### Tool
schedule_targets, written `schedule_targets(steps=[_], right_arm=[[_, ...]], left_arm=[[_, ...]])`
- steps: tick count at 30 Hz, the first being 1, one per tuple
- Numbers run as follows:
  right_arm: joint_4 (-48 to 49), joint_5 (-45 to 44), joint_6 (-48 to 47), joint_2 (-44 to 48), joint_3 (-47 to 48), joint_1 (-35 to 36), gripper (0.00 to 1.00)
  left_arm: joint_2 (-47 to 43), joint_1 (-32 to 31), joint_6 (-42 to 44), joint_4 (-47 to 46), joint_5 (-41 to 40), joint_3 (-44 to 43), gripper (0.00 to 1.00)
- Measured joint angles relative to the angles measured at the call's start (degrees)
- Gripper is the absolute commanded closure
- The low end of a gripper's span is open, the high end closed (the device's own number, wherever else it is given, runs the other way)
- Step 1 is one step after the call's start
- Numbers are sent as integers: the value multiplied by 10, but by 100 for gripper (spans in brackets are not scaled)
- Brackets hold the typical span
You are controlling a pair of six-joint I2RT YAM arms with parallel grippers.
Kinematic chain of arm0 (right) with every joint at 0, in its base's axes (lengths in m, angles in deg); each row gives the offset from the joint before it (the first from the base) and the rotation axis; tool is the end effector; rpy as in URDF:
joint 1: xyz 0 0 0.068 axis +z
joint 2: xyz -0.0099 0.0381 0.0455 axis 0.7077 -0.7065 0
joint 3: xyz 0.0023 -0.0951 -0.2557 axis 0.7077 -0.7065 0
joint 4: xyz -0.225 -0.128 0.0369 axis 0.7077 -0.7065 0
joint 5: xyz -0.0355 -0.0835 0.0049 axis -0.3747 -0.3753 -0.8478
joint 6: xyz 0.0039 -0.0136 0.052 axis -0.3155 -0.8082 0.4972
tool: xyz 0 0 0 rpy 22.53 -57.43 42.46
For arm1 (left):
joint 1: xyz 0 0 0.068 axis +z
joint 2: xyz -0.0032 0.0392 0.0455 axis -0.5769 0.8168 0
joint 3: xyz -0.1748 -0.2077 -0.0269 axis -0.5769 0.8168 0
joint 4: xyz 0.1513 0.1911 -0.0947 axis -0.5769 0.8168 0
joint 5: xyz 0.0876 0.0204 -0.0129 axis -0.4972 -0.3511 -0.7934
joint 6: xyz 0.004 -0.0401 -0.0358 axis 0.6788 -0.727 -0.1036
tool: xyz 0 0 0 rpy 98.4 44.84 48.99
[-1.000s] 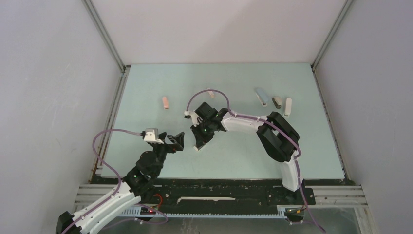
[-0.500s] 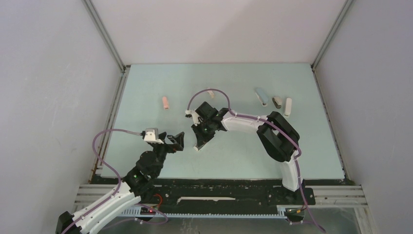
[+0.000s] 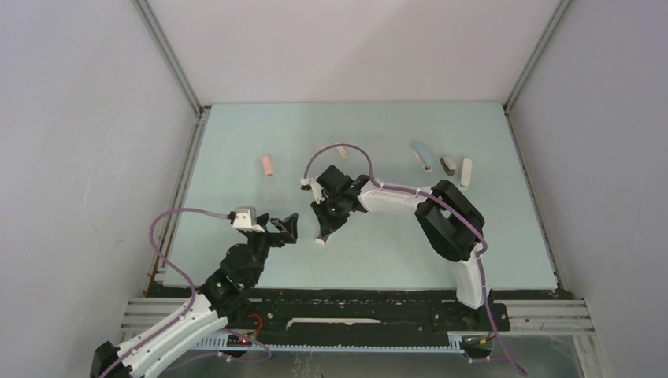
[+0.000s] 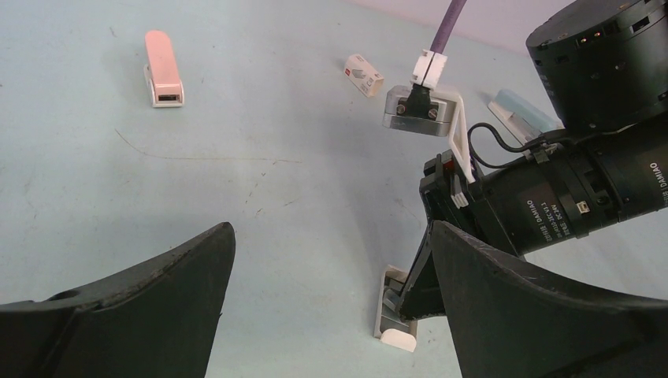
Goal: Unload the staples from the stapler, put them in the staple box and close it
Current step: Place the staple in the staple box.
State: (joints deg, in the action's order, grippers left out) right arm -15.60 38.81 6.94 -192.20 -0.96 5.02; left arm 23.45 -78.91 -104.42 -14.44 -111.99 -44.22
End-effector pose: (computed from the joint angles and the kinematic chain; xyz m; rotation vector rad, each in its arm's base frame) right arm 0.2644 0.3335 0.1628 -1.1505 2.4975 0.7287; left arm 0.1031 -0.0726 0.1835 -0.1332 1.6175 -0.4474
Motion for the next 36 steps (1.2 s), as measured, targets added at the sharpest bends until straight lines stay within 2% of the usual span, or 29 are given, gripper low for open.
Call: schedule_targets(steps=[11, 22, 36], right_arm=[[0, -17, -14, 0, 0, 9, 80], [0, -25, -34, 0, 0, 16, 69], [-3, -34, -43, 9, 0, 19, 65]], left_arm=[[0, 0, 0, 0, 0, 0, 0], [0, 0, 0, 0, 0, 0, 0], [0, 0, 0, 0, 0, 0, 0]])
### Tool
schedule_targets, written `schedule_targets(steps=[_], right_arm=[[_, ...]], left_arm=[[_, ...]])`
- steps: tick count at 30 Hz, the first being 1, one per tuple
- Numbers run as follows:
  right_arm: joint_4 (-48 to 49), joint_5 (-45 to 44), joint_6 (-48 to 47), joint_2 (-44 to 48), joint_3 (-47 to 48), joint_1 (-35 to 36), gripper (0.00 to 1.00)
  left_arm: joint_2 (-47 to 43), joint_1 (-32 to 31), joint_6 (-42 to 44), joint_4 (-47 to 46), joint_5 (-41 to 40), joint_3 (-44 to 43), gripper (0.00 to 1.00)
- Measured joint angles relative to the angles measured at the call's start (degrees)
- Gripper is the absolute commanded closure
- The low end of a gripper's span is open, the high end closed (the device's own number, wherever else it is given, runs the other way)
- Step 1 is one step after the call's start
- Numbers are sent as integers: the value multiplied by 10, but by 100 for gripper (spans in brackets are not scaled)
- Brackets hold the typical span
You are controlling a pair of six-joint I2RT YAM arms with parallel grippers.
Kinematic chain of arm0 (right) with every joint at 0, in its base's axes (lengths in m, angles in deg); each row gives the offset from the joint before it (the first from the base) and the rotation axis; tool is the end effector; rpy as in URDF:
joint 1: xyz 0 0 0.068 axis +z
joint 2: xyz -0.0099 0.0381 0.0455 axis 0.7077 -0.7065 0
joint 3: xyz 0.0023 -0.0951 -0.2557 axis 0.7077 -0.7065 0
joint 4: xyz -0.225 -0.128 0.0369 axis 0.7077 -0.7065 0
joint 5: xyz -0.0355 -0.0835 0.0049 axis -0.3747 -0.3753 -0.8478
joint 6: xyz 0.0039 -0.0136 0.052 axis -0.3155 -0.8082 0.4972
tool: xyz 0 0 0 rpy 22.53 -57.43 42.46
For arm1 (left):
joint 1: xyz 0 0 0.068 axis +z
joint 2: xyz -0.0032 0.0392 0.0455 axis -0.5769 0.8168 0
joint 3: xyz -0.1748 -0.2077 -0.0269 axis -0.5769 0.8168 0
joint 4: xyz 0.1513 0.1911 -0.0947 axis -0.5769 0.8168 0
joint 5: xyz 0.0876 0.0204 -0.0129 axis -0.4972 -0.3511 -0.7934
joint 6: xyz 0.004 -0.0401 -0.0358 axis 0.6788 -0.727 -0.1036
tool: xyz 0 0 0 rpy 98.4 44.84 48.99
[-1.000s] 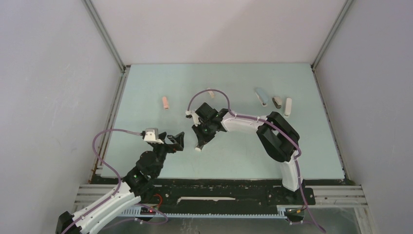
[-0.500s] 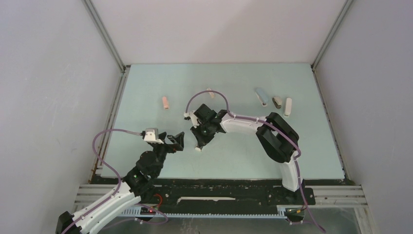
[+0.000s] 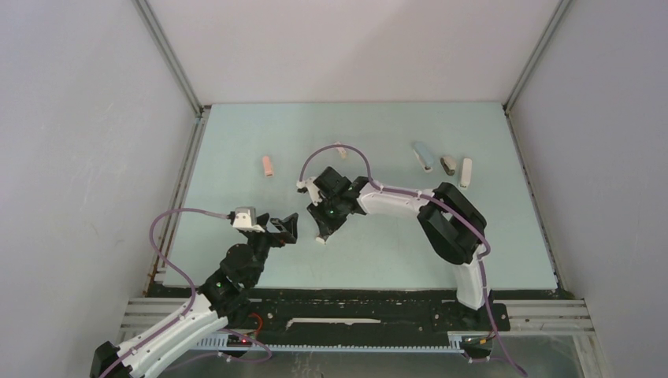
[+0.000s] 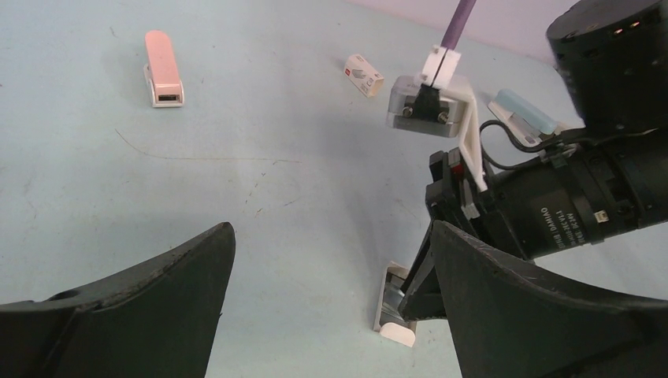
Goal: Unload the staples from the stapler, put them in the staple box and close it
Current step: Place the staple in the staple box, then pick up the staple box from the center of the board.
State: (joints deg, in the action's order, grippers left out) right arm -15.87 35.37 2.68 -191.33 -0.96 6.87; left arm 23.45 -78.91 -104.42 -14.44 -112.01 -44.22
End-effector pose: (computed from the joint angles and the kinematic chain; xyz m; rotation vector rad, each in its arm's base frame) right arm 0.2545 0.3399 0.1681 -1.2512 2.4166 0.6446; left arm 0.1031 -0.0726 0.1835 -0.1334 1.6175 -0.4471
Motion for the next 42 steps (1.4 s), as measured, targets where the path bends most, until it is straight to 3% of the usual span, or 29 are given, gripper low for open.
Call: schedule_targets(steps=[14, 28, 42], right_arm=[[-20, 9, -51, 75, 0, -2, 59], [-166, 247, -271, 123, 29, -91, 61], [-208, 366, -369, 233, 17, -179, 58]], left_arm=[[0, 0, 0, 0, 0, 0, 0], [7, 0, 0, 0, 0, 0, 0], [10, 0, 0, 0, 0, 0, 0]])
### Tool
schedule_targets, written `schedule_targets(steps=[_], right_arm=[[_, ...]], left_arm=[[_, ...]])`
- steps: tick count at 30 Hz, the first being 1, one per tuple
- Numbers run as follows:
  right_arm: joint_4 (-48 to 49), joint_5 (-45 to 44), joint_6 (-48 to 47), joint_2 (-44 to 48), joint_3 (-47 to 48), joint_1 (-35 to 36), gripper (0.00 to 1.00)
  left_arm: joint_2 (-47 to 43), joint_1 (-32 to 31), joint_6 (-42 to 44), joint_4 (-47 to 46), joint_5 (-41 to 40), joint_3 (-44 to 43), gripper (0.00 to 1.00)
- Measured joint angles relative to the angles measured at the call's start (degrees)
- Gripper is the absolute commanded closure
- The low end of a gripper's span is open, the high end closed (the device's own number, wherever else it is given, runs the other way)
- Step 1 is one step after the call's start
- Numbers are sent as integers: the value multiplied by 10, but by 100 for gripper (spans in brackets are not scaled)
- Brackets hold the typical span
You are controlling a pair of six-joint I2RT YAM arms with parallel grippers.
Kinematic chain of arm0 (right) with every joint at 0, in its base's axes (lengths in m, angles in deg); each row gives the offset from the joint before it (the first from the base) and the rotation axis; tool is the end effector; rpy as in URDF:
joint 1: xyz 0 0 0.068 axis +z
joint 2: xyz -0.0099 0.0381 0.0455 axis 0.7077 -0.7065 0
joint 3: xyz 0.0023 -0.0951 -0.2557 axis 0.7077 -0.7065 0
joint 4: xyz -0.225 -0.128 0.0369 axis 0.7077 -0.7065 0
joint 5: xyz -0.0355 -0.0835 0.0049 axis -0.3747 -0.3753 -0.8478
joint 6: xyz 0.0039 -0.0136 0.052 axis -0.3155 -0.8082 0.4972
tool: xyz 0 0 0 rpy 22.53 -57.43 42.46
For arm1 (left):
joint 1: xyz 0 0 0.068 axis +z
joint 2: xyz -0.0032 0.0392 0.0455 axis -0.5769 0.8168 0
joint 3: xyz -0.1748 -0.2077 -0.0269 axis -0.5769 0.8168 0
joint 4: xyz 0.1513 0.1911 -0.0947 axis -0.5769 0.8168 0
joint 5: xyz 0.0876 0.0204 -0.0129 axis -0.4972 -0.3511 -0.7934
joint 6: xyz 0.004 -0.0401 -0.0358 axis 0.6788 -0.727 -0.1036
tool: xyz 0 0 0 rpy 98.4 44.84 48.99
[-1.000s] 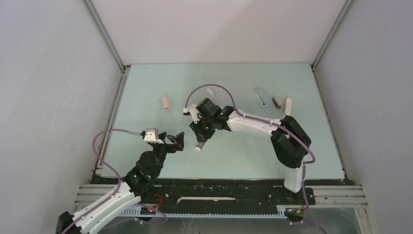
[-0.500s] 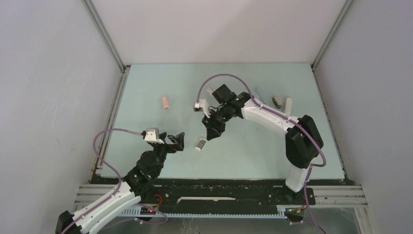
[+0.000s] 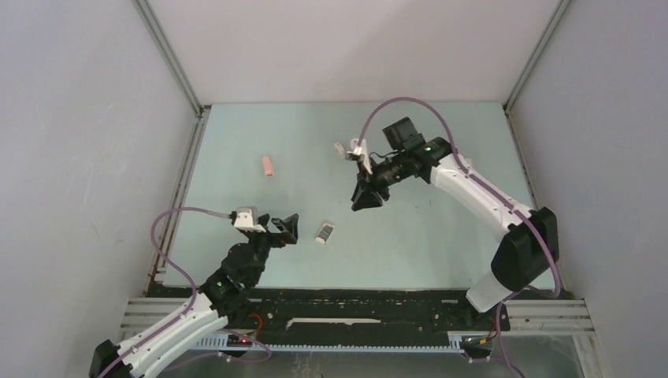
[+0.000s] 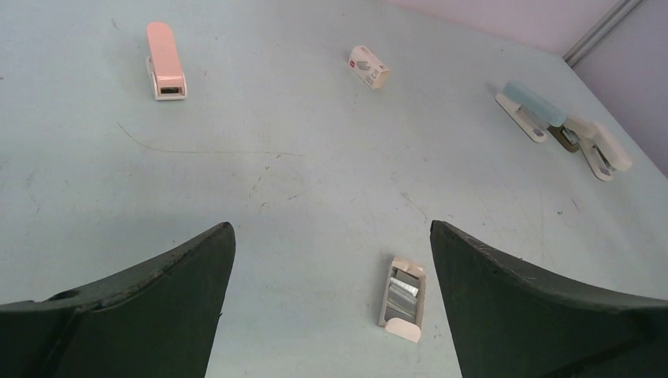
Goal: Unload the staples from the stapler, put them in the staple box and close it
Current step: Pick up the staple box from the center of the board.
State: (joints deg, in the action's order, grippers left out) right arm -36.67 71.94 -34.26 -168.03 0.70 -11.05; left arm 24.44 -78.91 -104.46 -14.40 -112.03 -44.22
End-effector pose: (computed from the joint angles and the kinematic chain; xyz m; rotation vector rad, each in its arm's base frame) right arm 0.2633 0.2113 0.3163 -1.6084 1.7085 1.1111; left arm 0.1040 -0.0734 0.1816 -0.1281 1.6327 -0.4372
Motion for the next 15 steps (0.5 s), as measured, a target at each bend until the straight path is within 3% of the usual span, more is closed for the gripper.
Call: schedule_targets(steps=[9, 15], right_arm=[[51, 57, 12, 105, -68, -72, 54], [96, 83, 31, 153, -106, -102, 53]], left_arm=[[24, 0, -19, 12, 5, 0, 2], [116, 3, -48, 3, 35, -9, 8]])
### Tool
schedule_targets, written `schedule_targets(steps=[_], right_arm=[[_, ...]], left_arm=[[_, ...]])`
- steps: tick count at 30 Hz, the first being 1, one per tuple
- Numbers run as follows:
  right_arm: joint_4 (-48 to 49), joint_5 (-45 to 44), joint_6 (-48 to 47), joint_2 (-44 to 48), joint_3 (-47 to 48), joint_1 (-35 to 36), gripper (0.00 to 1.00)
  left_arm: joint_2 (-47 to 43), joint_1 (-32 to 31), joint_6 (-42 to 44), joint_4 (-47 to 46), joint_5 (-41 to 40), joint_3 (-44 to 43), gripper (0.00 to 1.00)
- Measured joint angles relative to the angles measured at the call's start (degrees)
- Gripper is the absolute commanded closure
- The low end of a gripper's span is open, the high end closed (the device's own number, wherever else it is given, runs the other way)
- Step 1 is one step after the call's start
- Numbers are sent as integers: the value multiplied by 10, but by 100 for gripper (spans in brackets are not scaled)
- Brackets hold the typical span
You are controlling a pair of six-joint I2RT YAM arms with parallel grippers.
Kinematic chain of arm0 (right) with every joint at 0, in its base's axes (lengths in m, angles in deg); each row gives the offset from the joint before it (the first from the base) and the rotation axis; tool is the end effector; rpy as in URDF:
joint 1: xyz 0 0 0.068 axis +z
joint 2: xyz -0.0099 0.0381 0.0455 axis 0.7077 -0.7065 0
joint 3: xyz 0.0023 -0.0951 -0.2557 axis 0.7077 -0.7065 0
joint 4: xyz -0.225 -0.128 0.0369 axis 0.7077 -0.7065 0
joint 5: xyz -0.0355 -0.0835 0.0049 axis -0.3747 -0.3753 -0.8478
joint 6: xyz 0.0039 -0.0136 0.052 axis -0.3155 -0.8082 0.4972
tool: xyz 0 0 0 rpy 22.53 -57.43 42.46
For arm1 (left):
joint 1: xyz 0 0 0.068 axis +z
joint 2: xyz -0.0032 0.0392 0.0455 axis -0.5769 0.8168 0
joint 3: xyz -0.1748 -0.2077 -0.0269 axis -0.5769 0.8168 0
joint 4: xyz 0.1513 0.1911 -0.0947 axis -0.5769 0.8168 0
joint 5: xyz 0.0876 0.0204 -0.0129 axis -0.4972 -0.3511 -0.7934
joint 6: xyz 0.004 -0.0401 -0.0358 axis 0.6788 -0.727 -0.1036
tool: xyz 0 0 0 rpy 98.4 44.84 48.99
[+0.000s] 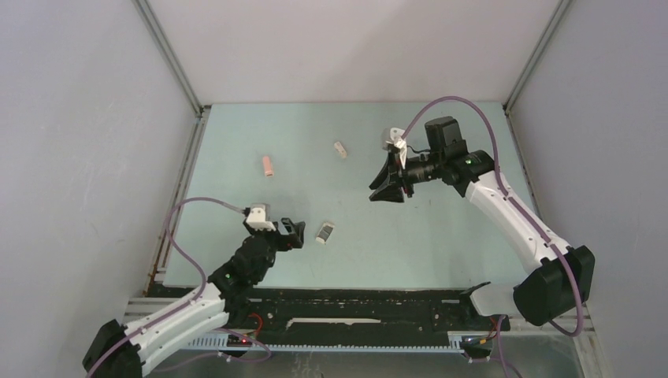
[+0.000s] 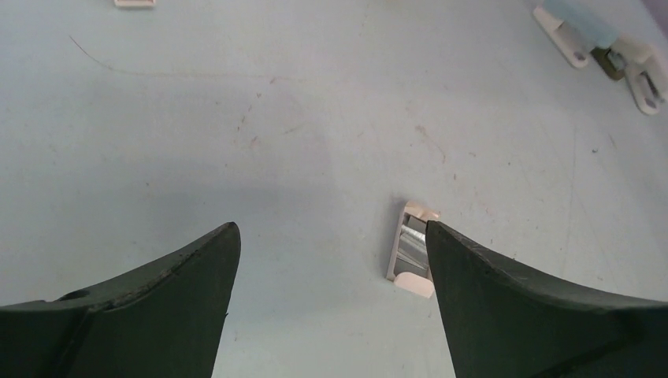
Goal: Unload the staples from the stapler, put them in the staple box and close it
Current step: Pick up the staple box from the center of the board.
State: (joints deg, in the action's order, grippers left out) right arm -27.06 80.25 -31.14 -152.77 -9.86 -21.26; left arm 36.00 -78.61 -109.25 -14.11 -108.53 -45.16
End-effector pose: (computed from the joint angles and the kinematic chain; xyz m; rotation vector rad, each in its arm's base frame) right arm 0.2429 0.1408 0.3491 -1.4083 1.5267 1.0860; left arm 0.1131 -0.0837 0.1639 -0.0972 1.8072 -0.4337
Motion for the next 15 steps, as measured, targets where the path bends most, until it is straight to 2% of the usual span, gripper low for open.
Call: schedule_targets(steps=[5, 15], right_arm=[[20, 13, 11, 3, -5, -13, 53], [38, 16, 21, 3, -9, -16, 53]], left_arm=[[94, 30, -20, -3, 53, -45, 9], [240, 166, -50, -2, 219, -172, 10]])
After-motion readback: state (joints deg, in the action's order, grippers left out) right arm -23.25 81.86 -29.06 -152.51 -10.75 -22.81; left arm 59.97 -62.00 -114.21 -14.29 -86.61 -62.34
